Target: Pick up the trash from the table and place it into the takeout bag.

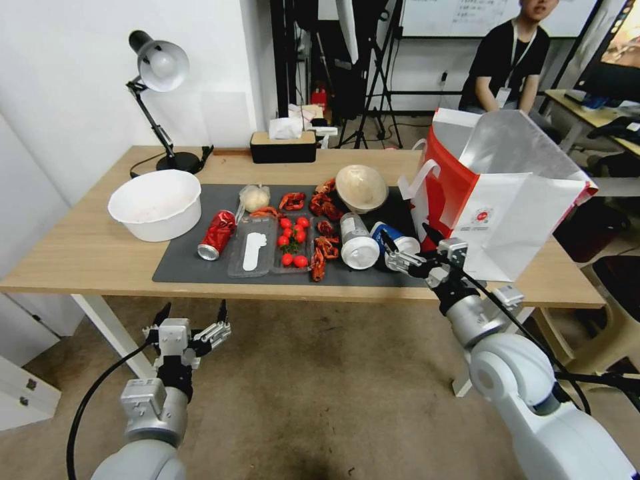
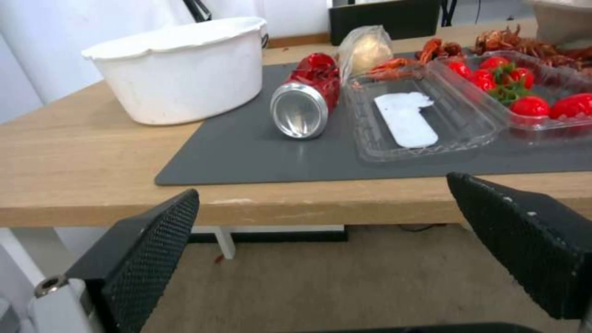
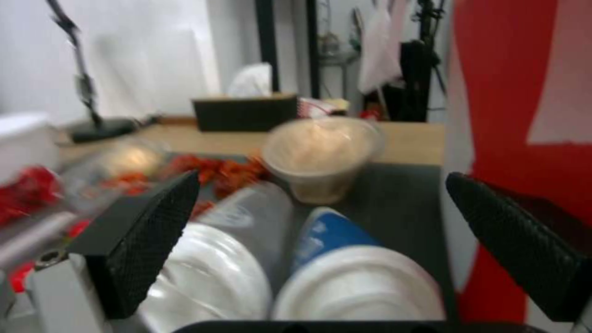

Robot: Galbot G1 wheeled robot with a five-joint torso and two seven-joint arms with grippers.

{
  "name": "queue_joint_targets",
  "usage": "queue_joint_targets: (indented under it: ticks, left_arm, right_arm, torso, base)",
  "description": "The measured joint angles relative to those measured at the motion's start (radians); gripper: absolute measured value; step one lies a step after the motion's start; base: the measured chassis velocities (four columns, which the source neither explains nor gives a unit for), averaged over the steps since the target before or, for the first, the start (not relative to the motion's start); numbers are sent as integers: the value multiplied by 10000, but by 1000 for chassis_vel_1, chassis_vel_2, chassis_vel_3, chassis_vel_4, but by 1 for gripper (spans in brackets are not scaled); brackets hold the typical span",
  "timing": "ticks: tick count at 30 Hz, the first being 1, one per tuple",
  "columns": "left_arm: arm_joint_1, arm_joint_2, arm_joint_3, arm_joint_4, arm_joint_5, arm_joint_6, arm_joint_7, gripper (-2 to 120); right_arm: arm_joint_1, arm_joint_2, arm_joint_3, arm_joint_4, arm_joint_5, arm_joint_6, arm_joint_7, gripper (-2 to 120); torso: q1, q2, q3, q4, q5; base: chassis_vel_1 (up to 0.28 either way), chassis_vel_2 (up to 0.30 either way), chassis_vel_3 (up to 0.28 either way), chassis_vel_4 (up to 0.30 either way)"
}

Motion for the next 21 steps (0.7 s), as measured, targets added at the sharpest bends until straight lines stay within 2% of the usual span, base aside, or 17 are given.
queue_joint_targets:
  ticks: [2, 7, 21]
  left_arm:
    - [60, -34, -16, -1, 34, -18, -2, 100]
    - [156, -93, -20, 0, 80, -69, -6, 100]
    - [237, -125, -19, 133, 101, -302, -11, 100]
  right_arm:
    - [163, 18, -159, -90, -287, -258, 491, 100]
    - [323, 83, -383, -231, -406, -613, 908, 100]
    - [418, 404, -702, -832, -544, -919, 1117, 100]
  torso:
    - [0, 0, 0, -1, -1]
    - [0, 0, 0, 0, -1]
    - [-1, 0, -2, -1, -1]
  base:
    - [0, 0, 0, 0]
    - [0, 0, 0, 0]
    - [0, 0, 0, 0]
